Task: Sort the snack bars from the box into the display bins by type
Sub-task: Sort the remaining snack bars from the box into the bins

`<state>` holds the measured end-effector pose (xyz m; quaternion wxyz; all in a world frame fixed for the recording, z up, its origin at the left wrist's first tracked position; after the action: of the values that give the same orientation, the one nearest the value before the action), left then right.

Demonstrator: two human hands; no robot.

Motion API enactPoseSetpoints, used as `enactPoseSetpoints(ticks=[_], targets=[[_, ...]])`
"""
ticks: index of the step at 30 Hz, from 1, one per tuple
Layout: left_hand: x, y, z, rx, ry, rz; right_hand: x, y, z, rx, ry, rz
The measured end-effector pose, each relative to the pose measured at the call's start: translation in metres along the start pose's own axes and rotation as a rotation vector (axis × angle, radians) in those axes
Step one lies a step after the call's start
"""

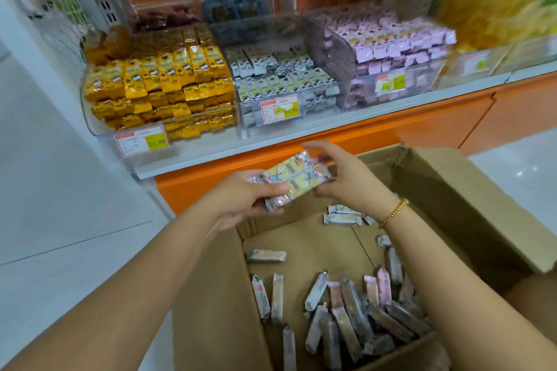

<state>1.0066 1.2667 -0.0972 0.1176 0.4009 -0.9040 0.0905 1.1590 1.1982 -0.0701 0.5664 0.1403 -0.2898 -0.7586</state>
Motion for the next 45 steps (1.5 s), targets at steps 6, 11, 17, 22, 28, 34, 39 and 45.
enactPoseSetpoints(ticks=[6, 11, 17, 22, 28, 34, 39, 45], targets=[[0.012, -0.027, -0.023, 0.367, -0.160, -0.089, 0.031, 0.003, 0.002, -1.053, -0.244, -0.065], [0.020, -0.041, -0.032, 0.372, -0.237, -0.060, 0.050, 0.005, 0.019, -0.984, -0.137, -0.115], [0.027, -0.019, -0.045, 0.238, -0.291, -0.190, 0.059, 0.009, 0.022, -0.893, -0.088, -0.136], [0.033, 0.013, -0.053, -0.145, -0.294, -0.236, 0.061, 0.021, 0.015, -0.769, -0.051, -0.172], [0.026, -0.016, -0.046, 0.070, -0.199, -0.008, 0.047, 0.031, 0.019, -0.619, -0.047, -0.189], [0.018, -0.035, -0.044, 0.032, -0.209, -0.008, 0.042, 0.028, 0.016, -0.671, -0.024, -0.235], [0.013, -0.042, -0.048, 0.069, -0.209, -0.094, 0.037, 0.027, 0.009, -0.767, -0.052, -0.157], [-0.008, -0.029, -0.061, 0.225, -0.277, -0.288, 0.022, 0.022, 0.023, -0.038, 0.033, -0.285]])
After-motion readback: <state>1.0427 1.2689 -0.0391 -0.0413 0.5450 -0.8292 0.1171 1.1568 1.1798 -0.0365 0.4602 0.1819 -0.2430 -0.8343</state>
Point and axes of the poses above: each hand's wrist, its own x-axis away from the middle knuckle, its own y-axis out of the back of the hand, z = x × y, the point moved 6 cm from there along -x, towards the middle knuckle, and after that the axes turned 12 degrees about -y, right-handed, at the moved point
